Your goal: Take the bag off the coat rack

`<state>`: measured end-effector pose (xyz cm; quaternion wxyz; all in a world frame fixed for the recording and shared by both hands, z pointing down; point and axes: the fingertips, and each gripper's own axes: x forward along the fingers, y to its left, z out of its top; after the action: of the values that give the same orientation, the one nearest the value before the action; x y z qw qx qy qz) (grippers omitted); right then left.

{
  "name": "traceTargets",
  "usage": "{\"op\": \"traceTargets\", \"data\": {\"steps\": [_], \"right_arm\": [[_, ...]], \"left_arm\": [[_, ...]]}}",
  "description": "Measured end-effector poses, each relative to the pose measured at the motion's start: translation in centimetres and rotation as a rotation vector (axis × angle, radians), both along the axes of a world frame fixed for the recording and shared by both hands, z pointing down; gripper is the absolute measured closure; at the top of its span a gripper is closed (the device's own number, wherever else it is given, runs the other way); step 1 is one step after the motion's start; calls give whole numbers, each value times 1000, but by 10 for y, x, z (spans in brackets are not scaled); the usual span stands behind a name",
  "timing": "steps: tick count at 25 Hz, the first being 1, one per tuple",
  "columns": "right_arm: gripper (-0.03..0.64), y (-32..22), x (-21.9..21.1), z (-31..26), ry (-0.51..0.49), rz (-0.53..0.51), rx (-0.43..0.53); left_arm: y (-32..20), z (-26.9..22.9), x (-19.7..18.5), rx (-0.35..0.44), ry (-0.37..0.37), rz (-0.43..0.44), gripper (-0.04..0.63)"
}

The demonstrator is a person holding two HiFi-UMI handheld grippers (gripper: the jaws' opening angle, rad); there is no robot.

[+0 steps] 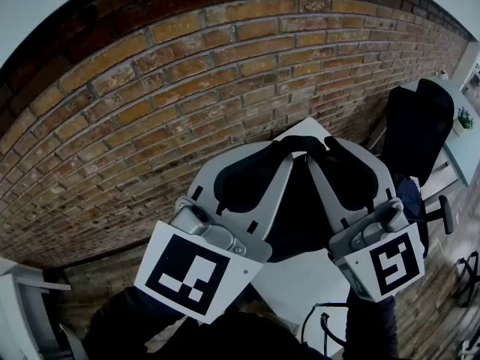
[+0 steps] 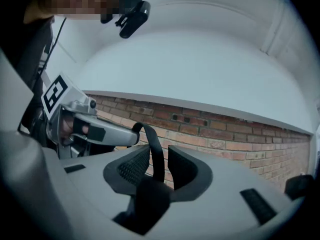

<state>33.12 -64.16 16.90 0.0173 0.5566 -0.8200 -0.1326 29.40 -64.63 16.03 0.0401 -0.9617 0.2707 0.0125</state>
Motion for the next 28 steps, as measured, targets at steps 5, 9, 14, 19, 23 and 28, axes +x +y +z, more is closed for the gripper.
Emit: {"op": "traceTargets", "data": {"steps": [5,9,14,19,23,28], "right_arm": [[462,22,7,-7,-70,-17,17],[460,35,21,4,-80,37,-54],[478,74,27,9,-136,70,-17],[582,87,-5,42,-188,-65,-117],[592,69,-27,105,-234,-81,-289],[592,30,-20,129,-280,-18,-310]], "left_arm": [[1,-1,2,-6,2,-1,551],[-1,-3,-1,-1,11,-9,551],[0,-1,1,0,3,-15,551],[-12,-3,0,9,14,-38,552],[-14,-4,1,10,11,-47,551],[-17,-4,-6,19,6,-69,551]]}}
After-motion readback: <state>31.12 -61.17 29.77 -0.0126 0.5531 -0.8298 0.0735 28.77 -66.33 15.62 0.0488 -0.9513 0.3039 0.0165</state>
